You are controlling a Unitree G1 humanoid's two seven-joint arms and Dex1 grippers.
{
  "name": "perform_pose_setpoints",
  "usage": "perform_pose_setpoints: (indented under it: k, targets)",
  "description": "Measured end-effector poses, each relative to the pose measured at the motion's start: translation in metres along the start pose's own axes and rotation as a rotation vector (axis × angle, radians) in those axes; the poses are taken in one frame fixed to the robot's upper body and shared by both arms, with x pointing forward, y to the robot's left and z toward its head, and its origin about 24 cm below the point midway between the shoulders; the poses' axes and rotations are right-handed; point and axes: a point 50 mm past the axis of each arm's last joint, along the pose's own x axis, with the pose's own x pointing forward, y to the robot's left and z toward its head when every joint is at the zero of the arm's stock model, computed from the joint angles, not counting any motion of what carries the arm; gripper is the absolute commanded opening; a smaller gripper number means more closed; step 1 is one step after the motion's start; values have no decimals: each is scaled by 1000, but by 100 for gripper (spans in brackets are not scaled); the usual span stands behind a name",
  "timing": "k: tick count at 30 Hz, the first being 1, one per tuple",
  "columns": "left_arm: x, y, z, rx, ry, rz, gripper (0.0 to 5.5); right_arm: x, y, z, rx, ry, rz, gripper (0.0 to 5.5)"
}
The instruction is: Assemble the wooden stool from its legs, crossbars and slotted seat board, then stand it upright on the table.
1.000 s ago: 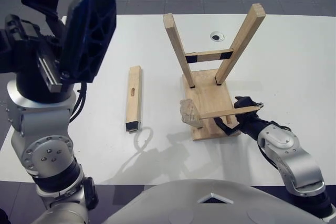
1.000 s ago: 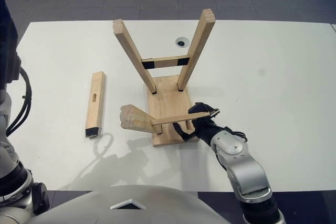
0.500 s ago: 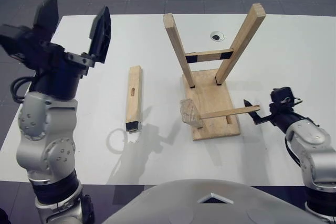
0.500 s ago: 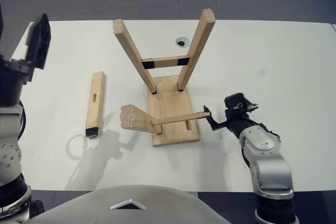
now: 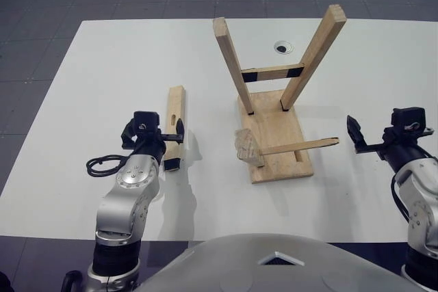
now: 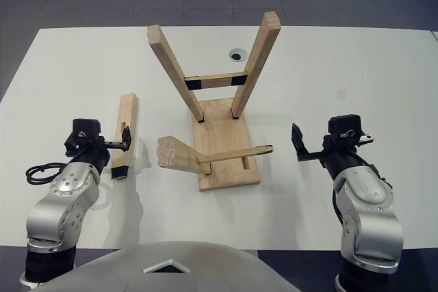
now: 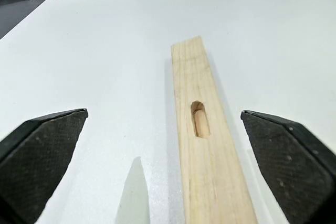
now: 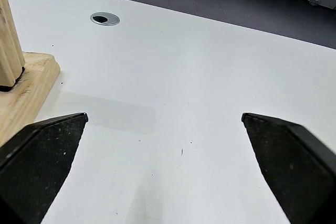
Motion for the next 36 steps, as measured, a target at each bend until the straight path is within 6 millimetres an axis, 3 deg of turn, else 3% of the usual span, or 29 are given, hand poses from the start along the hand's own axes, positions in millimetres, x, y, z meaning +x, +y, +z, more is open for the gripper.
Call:
perform_pose_setpoints:
  k: [5, 10, 20, 25, 29, 36]
  targets:
    - [-1, -3, -18, 1, 130, -29, 547, -1, 6, -1, 9, 5, 10, 550]
    - [0, -1, -19, 2, 161, -33, 547, -1, 8, 0, 10, 9, 13, 550]
    - [-1, -1, -22, -61, 219, -70, 383, 1, 12, 2, 15, -1, 26, 550]
    - [-1, -1, -23, -60, 221, -78, 308, -1, 4, 5, 28, -14, -8, 550]
    - [-2, 5, -23, -46, 227, -49, 233, -7, -8, 23, 50, -93, -51, 550]
    - [3, 23, -23, -32, 209, 45, 213, -13, -18, 49, 81, -207, -59, 550]
